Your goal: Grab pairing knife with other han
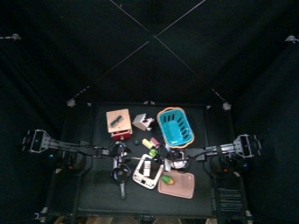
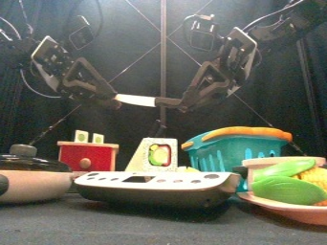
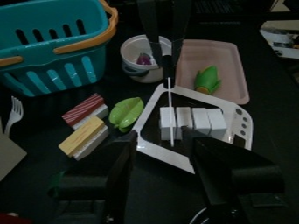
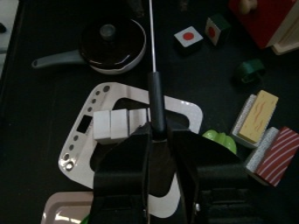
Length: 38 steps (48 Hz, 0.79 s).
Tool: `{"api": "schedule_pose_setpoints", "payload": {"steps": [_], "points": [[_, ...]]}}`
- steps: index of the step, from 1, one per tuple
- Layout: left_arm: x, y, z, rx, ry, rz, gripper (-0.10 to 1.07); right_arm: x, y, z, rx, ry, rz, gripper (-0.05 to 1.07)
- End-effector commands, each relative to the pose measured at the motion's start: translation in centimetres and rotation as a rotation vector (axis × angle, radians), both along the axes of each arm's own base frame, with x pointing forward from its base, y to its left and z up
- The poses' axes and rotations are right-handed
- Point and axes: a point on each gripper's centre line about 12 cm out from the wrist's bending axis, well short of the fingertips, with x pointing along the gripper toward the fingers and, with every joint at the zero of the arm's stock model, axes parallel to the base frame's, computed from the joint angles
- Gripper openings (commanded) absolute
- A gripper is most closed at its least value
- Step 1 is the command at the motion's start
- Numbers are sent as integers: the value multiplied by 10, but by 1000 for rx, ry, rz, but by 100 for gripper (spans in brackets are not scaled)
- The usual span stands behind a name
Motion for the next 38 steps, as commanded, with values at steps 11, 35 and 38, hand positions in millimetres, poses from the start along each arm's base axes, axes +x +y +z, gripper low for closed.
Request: {"api": "schedule_pose_setpoints", "payload": {"steps": [11,35,38], "points": [[5,-2,8,15,-30,-16,56,1,1,13,1,-38,3,53],[10,-3,-4,19,9,-25,54,1,1,13,1,-38,3,53],[11,-3,-4,19,11,-25,54,1,1,13,1,-38,3,53]]}}
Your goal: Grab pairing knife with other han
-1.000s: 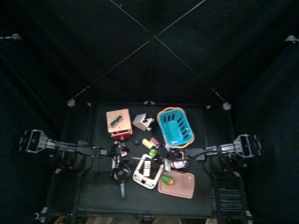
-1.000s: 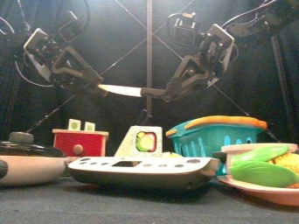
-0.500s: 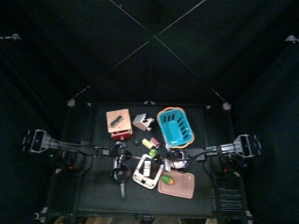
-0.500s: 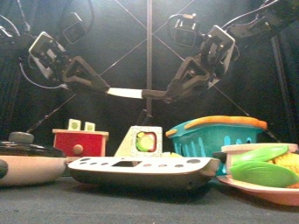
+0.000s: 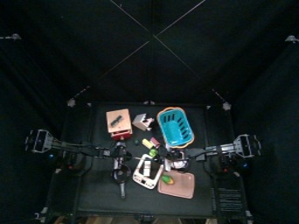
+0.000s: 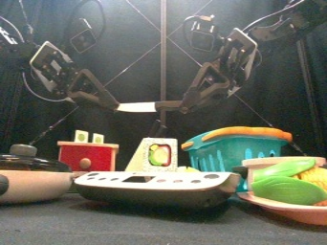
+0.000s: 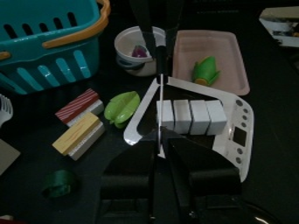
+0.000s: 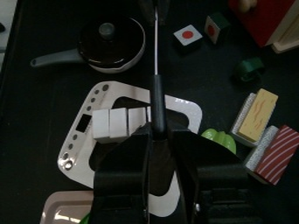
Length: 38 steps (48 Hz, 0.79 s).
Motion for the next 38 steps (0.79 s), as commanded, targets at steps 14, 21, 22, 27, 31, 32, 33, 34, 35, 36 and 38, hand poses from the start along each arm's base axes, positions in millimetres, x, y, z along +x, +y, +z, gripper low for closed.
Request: {"api": "schedule_pose_setpoints", "payload": {"steps": [14,21,22,27,31,32,33,34,35,36,38], "points": [[7,0,8,3,-31,-4,39,1,3,13,19,-33,-3,52],[7,1,8,-18,-31,11,38,1,3,14,26,-6,-3,52],[7,1,8,-26,-31,20,38,1,4,14,28,2,-3,52],[9,-3,5,-41,-20,19,38,1,4,15,30,28,0,52],[10,-6,-2,-41,5,10,38,0,2,13,26,38,-1,52],[10,-6,-4,-41,11,9,38,0,2,13,26,38,-1,52],[11,-6,-4,-41,11,9,38,0,2,12,26,40,-1,52],[11,-6,-4,-41,11,9,38,-1,2,12,24,41,0,52],[11,-6,-4,-41,11,9,38,-1,2,12,24,41,-1,52],[11,-6,-4,-41,11,9,38,0,2,13,22,38,0,52],[11,-6,-3,-41,8,9,38,-1,2,12,20,41,2,52]]}}
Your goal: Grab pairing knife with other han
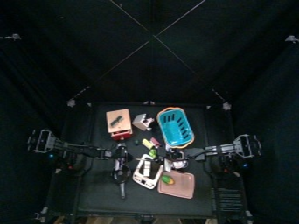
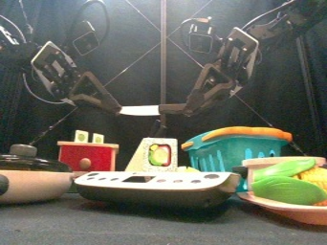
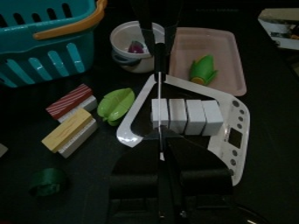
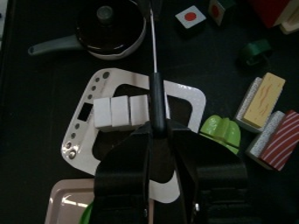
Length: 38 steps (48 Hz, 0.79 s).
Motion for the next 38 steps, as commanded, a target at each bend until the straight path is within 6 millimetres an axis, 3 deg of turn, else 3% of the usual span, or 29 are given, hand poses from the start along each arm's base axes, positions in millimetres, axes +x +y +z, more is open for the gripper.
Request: {"api": "schedule_pose_setpoints", "payload": {"steps": [1,17,26,38], "points": [[5,0,7,-3,-26,1,38,1,0,14,-4,-42,3,52],[8,0,12,-2,-41,0,38,0,1,11,1,-31,2,52],[9,0,11,-3,-40,1,38,0,1,11,-3,-31,4,35],[9,0,11,-1,-40,0,38,1,0,12,-3,-35,2,34]]}}
